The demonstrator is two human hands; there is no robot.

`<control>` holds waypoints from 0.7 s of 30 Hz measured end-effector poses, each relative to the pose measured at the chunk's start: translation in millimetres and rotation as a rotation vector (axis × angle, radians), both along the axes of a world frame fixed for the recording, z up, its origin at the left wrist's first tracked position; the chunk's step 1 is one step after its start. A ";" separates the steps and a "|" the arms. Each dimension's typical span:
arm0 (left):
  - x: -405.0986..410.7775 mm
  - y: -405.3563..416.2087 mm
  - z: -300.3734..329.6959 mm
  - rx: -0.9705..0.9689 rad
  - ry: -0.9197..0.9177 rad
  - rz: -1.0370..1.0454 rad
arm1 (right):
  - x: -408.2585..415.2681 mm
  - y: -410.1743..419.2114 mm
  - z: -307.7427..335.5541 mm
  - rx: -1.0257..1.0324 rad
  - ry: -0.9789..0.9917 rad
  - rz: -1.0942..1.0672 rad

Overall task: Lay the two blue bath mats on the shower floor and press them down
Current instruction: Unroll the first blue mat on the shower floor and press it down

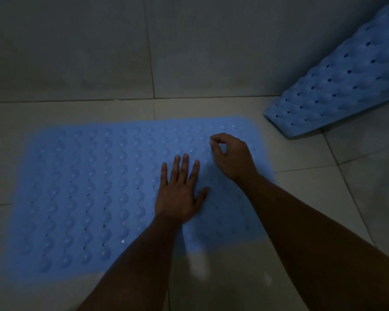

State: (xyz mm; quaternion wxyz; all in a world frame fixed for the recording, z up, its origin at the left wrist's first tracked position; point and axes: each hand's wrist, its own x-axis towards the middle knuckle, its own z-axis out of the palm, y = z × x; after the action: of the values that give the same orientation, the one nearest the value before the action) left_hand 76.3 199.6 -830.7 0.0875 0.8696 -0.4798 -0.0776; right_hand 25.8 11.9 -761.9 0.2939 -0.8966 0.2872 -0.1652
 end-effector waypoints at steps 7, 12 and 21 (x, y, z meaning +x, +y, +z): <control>3.8 -3.6 1.2 0.056 0.018 0.001 | -9.8 -6.4 -17.5 -0.011 0.024 0.020; 9.4 -14.6 26.1 0.171 0.175 0.026 | -8.8 -32.4 21.7 0.210 0.310 0.062; 38.6 -35.0 73.2 0.111 0.032 0.093 | -21.2 8.3 -9.2 -0.169 0.245 0.120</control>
State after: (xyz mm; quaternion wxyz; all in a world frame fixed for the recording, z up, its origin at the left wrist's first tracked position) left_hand 114.9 164.5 -757.6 0.0505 0.8931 -0.4323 -0.1137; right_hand 4.6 20.2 -771.1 0.1895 -0.9470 0.2521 -0.0602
